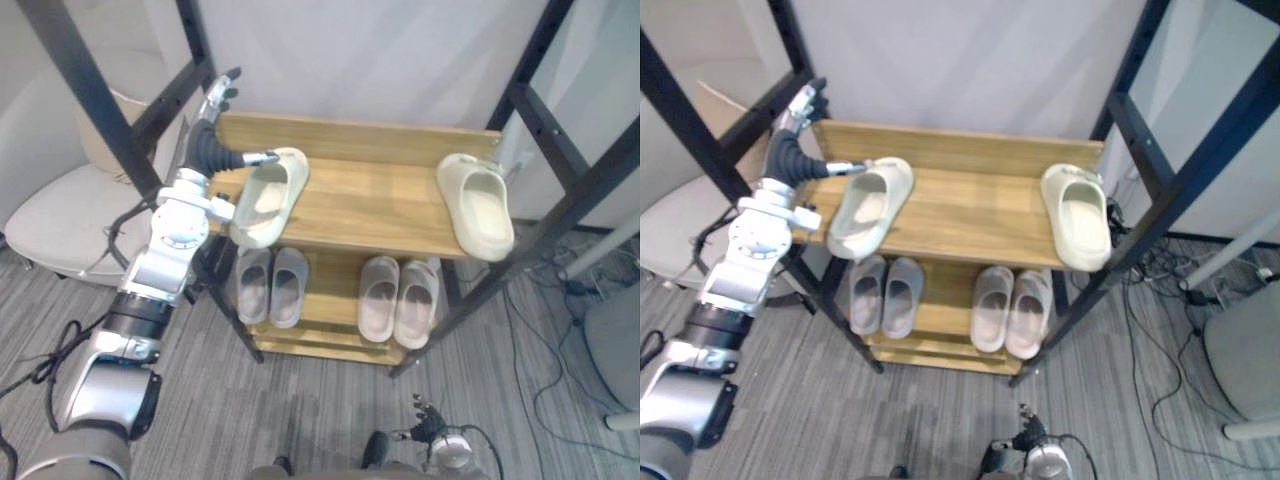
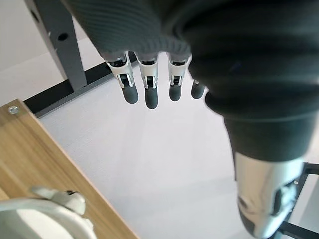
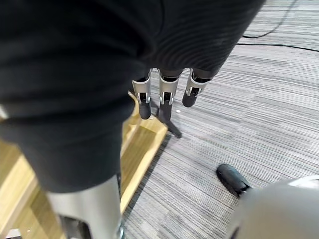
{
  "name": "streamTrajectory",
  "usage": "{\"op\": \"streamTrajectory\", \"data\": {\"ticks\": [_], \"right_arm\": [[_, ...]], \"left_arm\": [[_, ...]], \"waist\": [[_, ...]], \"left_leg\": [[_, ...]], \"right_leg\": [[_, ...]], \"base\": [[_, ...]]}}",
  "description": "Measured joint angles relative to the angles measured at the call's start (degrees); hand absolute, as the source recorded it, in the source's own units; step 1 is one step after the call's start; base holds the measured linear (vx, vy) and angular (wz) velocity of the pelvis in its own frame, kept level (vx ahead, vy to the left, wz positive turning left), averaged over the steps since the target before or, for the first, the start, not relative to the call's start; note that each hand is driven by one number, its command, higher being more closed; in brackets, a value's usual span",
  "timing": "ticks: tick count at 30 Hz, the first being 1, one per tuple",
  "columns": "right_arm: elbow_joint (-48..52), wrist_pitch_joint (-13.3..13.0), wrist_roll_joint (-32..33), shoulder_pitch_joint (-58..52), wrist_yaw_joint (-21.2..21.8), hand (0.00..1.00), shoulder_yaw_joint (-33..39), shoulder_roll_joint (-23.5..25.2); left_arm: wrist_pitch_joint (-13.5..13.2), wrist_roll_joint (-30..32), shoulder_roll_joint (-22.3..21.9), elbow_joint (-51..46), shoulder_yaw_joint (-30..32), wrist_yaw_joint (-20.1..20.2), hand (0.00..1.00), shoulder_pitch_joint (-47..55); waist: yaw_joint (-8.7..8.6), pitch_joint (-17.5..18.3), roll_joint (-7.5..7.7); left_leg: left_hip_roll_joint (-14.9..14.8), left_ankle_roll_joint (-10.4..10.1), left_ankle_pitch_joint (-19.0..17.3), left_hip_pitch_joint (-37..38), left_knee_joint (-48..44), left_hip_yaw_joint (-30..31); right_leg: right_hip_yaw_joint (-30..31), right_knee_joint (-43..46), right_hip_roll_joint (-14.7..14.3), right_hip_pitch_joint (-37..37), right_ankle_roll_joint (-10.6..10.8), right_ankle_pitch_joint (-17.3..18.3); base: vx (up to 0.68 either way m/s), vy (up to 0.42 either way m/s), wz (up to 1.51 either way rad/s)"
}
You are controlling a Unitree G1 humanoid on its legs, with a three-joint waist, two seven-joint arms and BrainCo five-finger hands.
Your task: Organize the slippers on the shoe rack
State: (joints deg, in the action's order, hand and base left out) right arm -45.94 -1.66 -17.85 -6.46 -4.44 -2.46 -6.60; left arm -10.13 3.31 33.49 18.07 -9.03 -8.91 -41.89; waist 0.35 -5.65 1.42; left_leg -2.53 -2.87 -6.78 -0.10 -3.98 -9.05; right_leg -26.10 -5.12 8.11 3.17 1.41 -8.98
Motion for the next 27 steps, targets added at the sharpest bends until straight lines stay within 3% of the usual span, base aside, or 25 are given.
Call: {"op": "streamTrajectory", "data": {"ticks": [8,27], "right_arm": [[0.2,0.0,0.0,0.3,0.0,0.00,0.0,0.0],[5.6,-0.1,0.0,-1.6,0.1,0.00,0.1,0.2]], "left_arm": [[1.3,0.2,0.0,3.9,0.3,0.0,0.00,-2.5],[2.4,8.5,2.3,10.8,0.3,0.0,0.00,-4.5]], "waist": [[-0.98,-1.4,0.01],[-1.01,-3.8,-0.07]], "left_leg": [[0.0,0.0,-0.2,-1.5,-0.6,-1.5],[0.0,0.3,-1.8,-3.6,-3.3,-4.6]], "right_leg": [[1.5,0.0,-0.1,2.0,-0.2,-0.6],[4.8,0.0,0.0,5.0,-0.4,-1.8]], "base": [[0.00,0.017,-0.10],[0.00,0.015,-0.09]]}}
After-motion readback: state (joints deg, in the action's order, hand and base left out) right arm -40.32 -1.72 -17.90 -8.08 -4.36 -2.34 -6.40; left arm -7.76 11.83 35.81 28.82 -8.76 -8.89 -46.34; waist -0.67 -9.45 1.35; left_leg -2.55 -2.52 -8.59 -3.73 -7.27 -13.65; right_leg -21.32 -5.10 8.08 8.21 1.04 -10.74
